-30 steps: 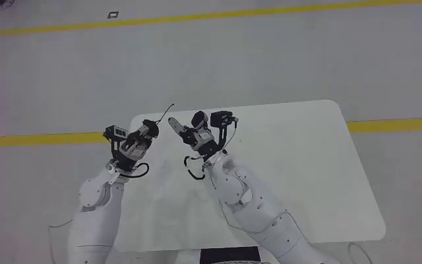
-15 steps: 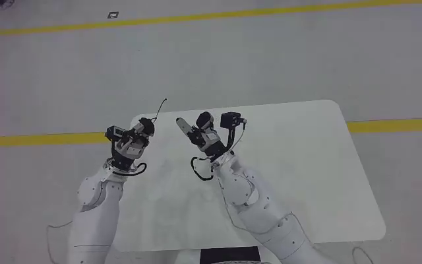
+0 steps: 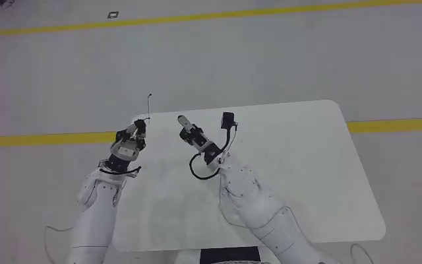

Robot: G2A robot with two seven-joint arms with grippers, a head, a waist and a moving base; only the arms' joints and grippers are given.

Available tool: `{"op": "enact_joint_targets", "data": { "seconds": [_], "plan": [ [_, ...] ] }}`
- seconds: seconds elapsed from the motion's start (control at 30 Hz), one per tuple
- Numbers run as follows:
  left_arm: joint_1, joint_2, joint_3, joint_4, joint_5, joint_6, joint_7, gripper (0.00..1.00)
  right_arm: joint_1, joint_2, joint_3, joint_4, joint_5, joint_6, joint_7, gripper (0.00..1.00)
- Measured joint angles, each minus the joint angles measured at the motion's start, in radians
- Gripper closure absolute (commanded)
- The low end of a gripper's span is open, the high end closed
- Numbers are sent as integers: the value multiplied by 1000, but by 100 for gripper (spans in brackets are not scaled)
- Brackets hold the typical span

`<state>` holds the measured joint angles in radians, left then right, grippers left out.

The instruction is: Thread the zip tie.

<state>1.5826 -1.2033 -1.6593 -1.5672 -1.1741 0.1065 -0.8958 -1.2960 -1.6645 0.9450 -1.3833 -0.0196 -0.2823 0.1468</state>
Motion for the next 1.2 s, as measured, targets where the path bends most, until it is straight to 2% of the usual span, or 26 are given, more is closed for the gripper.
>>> {"op": "enact_joint_targets", "data": {
  "seconds": [0.13,0.23,0.3,0.4,0.5,0.6,0.67,0.87,1.2],
  "plan": [
    [0,-1,6,8,-63,52,-11,100,22,-13,-14,34,168,-13,48,0],
    [0,0,7,9,-69,62,-11,100,25,-19,-13,45,328,-4,63,0],
    [0,0,7,9,-68,61,-11,100,24,-18,-13,44,336,-4,63,0],
    [0,-1,9,9,-71,64,-7,100,24,-18,-13,44,276,-5,62,0],
    [-1,-2,19,10,-123,119,29,100,13,-21,-15,35,317,12,79,0],
    [6,-2,19,0,-205,198,48,100,11,-28,-17,35,477,32,137,0],
    [16,-2,18,-15,-256,237,65,100,20,-34,-22,49,578,49,168,0],
    [23,10,33,-20,-302,233,68,100,44,-53,-27,90,818,88,223,0],
    [21,11,30,-21,-297,232,67,100,35,-54,-32,71,828,101,202,0]
  ]
}}
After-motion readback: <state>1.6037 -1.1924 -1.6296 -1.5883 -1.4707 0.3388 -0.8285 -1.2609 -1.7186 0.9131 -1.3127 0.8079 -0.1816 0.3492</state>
